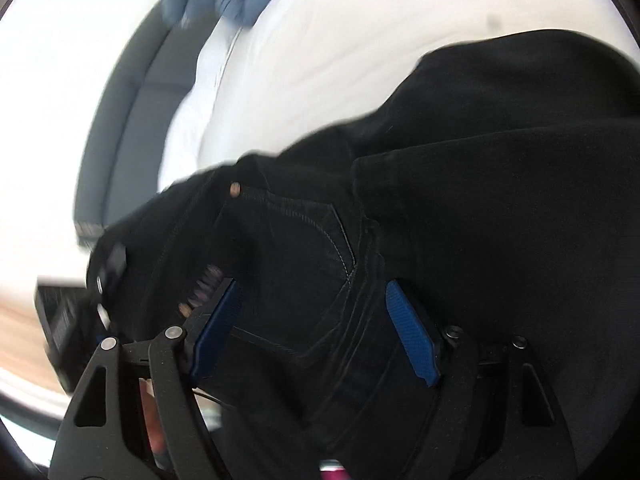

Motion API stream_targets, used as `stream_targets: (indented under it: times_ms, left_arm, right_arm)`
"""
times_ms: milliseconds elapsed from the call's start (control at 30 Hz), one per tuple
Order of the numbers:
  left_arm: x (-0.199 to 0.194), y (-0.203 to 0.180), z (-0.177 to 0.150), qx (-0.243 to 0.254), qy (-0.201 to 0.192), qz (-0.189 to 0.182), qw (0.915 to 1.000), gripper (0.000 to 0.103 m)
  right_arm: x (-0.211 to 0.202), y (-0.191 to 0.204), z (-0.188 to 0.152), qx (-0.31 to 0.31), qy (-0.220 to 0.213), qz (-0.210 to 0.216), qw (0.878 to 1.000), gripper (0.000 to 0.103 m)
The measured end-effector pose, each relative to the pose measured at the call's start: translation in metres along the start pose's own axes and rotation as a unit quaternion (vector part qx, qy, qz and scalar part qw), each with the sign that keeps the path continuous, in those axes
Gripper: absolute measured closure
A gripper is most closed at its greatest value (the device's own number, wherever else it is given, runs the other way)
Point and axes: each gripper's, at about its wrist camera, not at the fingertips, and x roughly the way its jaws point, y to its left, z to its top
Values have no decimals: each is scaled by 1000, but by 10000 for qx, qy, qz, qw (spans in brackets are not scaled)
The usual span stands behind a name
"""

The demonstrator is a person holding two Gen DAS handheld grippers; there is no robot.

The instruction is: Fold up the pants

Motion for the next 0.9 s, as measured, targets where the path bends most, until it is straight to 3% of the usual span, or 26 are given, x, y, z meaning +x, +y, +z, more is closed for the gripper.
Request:
stream_targets:
  times_ms: [100,200,300,367,467,500,600,733,867,900]
  left_arm:
    - [14,-59,-15,811,185,-152,9964,90]
    - [45,-113,-47,1445,608,-330,9871,90]
    - [83,-159,-93,2168,1087,-375,9694,90]
    - [109,-176,-122,2365,1445,-338,9602,90]
    - [142,-202,-159,2965,1845,-108,9370,90]
    - [151,-208,-167,3152,1874,-3,9304,90]
    - [160,-216,-182,3368,1941,151,9212,90]
    - [157,-239,-190,3891,1762,294,9037,90]
    - [156,-251,-206,4135,1769,253,8928,90]
    - [157,-249,-210,4122,1798,237,8929,90]
  right_arm:
    - [-58,1,3,-49,-430,465,9980,28]
    - [-102,-9,3,-76,-404,782,9961,28]
    - [-136,-33,-1,-77,-585,707,9958,28]
    - [-152,-64,-6,321,-735,664,9946,28]
    - [-162,-102,-21,890,-890,877,9882,27]
    - [-163,-109,-24,925,-884,902,9877,27]
    - [-157,-121,-26,869,-668,854,9903,27]
    - [-153,-118,-17,574,-540,642,9948,28]
    - [-153,-111,-11,223,-372,397,9983,47]
    - [-152,-110,-12,183,-334,298,9988,47]
